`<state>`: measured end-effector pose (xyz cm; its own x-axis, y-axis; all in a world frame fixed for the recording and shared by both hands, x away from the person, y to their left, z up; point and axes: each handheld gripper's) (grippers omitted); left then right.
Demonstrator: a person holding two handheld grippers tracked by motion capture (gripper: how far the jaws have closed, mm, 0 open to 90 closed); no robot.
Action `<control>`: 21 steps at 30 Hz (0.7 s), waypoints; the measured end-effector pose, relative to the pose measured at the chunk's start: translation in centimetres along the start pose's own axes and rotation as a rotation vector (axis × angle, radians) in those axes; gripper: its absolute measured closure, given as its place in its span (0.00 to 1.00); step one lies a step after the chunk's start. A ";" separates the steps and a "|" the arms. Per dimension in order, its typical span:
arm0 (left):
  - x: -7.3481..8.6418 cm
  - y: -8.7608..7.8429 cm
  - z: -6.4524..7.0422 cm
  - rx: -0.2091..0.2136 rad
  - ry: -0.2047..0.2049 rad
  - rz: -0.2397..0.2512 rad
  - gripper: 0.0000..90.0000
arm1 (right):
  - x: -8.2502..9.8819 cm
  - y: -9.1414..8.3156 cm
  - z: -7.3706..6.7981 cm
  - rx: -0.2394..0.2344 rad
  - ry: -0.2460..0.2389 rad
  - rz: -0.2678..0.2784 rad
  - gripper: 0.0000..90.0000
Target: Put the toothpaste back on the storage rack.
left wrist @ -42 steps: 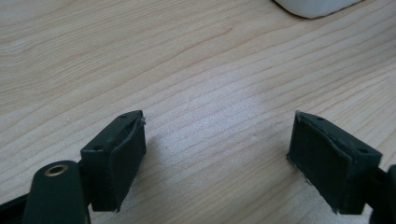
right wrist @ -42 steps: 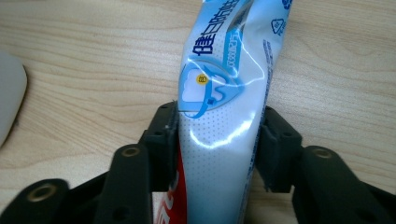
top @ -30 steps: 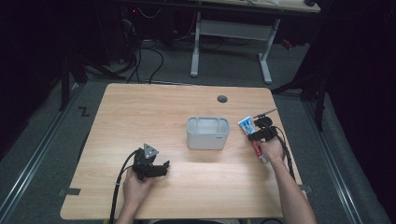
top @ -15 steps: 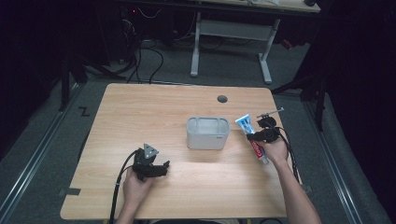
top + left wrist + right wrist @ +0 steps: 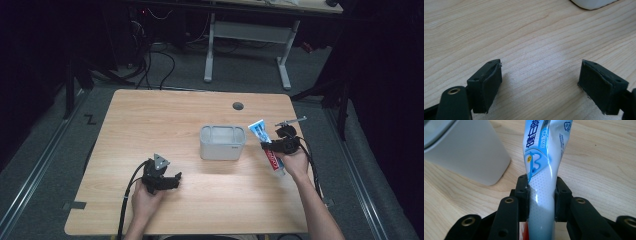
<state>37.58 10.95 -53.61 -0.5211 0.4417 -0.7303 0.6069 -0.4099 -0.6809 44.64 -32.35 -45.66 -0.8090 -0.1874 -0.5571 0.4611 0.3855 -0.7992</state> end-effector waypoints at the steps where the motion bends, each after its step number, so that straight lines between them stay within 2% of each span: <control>1: 0.0 0.0 0.0 0.000 0.000 0.000 0.21 | 0.0 -0.1 -0.1 -0.006 -0.006 0.007 0.79; 5: 0.0 0.0 0.0 0.000 0.000 0.000 0.21 | 0.2 -0.4 -0.5 0.001 -0.034 0.018 0.78; 6: 0.0 0.0 0.0 0.000 0.000 0.000 0.21 | 0.4 -0.6 -0.9 0.007 -0.056 0.021 0.78; 9: 0.0 0.0 0.0 0.000 -0.001 0.000 0.21 | 0.6 -0.9 -1.0 -0.018 -0.056 0.038 0.78; 17: 0.0 0.0 0.0 0.000 0.000 0.000 0.21 | 1.2 -1.5 -1.5 -0.041 -0.076 0.066 0.79; 19: 0.0 0.0 0.0 0.000 -0.001 0.000 0.21 | 1.3 -1.6 -1.6 -0.040 -0.081 0.071 0.79; 20: 0.0 0.0 0.0 0.000 -0.001 0.000 0.21 | 1.5 -2.0 -2.0 -0.020 -0.109 0.079 0.79; 21: 0.0 0.0 0.0 0.000 0.000 0.000 0.21 | 1.6 -2.2 -2.2 -0.018 -0.117 0.084 0.79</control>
<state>37.58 10.94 -53.61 -0.5212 0.4414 -0.7304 0.6068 -0.4102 -0.6808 41.52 -31.52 -44.34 -0.7190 -0.2577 -0.6455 0.5183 0.4199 -0.7450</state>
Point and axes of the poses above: each handheld gripper's, and its own axes: y roughly forward along the jaws, x roughly out of its underside, z roughly to its right, and after that the axes turned 5 degrees about y, right-handed
